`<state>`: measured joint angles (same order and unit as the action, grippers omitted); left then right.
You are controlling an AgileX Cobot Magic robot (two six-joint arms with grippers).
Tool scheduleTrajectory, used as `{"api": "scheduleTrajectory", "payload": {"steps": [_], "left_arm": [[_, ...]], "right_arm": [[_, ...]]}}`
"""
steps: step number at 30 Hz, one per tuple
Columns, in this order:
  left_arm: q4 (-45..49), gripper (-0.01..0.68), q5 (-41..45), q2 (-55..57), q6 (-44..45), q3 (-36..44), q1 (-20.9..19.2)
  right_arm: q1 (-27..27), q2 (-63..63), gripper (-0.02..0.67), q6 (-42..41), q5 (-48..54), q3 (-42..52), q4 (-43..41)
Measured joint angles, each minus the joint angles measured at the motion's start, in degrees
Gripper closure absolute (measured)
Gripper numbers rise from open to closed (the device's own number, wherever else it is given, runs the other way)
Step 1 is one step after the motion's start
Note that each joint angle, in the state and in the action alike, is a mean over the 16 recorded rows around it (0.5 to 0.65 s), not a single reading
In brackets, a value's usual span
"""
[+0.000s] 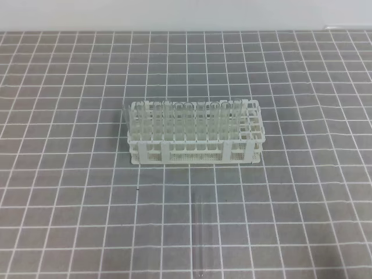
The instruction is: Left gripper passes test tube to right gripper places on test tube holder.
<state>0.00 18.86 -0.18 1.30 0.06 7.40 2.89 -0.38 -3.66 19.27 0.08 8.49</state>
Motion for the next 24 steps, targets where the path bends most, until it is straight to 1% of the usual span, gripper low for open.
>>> {"api": "scheduleTrajectory", "payload": {"steps": [24], "left_arm": [[-0.3,0.675,-0.4,-0.4,0.0,0.2,0.0]], "right_arm": [[0.0,0.0,0.662,0.0,0.0,0.0,0.0]]}}
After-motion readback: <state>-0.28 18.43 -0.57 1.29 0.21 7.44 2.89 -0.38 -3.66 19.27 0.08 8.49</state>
